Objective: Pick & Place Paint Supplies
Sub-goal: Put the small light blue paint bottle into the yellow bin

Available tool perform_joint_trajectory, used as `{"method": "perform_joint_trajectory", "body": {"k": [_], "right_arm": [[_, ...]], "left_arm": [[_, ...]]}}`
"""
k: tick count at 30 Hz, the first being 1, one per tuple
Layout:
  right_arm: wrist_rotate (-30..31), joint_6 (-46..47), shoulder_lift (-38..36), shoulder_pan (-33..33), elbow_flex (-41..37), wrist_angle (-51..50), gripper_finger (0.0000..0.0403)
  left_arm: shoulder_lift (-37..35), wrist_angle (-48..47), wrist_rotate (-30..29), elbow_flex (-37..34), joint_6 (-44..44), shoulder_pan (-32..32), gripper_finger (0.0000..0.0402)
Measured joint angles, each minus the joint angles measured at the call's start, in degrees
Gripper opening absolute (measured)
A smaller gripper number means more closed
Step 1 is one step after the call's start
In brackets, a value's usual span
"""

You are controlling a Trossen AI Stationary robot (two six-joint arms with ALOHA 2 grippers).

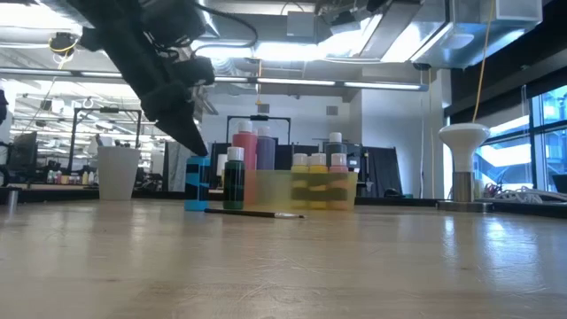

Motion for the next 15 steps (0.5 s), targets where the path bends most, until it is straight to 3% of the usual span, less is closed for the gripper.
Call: {"method": "perform_joint_trajectory", "body": {"k": [7,15], "right_arm": [[0.0,0.0,0.0,0.0,0.0,0.0,0.0192],[0.02,-0.01,0.0,0.0,0.0,-0.02,0.0192]], "left_arm": [[1.14,1.55,1.87,0.0,0.89,1.71,0.0254],[1.21,-0.32,2.42,0.0,0.89,1.87,0.0173]]}}
